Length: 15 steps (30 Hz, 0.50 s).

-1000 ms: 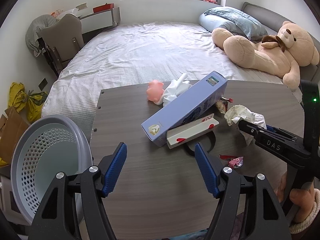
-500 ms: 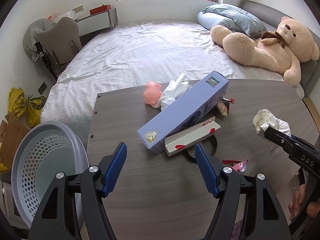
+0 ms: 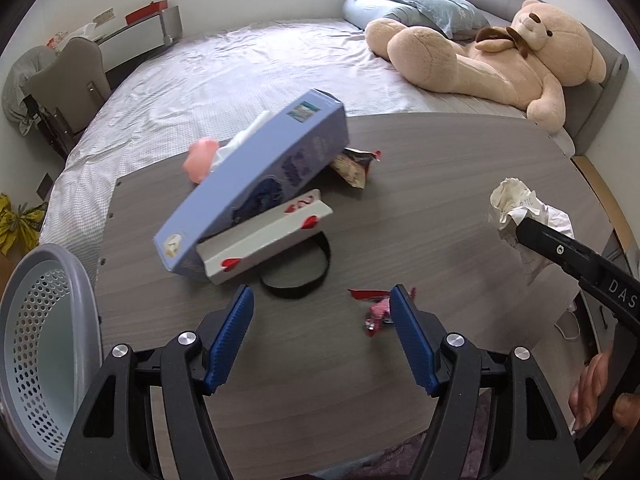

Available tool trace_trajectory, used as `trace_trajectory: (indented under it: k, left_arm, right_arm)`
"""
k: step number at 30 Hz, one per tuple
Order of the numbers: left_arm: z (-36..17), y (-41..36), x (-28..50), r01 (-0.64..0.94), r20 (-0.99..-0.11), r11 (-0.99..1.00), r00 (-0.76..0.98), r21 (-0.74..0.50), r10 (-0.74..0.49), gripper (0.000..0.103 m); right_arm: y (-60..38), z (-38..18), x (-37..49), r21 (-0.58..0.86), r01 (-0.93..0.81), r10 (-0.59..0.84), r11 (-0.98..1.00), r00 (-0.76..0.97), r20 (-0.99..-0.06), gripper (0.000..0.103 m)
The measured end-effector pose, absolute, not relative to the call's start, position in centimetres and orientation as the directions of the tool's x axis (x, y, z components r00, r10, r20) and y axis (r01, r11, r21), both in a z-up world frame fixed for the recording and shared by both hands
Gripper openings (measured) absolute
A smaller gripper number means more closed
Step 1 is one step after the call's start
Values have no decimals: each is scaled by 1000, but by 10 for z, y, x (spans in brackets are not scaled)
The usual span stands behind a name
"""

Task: Collect trash
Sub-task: 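Grasp the crumpled paper with the right gripper while the left gripper grasps the red candy wrapper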

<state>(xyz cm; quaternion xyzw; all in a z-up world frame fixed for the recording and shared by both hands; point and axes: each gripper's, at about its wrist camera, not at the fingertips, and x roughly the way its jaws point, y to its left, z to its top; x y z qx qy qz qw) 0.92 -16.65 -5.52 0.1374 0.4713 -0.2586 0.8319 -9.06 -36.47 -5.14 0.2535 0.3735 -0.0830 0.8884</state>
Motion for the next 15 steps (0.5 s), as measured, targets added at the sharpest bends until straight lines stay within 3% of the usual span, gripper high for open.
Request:
trace_trajectory:
  k: [15]
  left_arm:
    - [-81,-206,-3,597,-885,802,380,12,-270,65]
  right_arm:
    - [-386,-60,-116,447,363,47,817,732,-679,44]
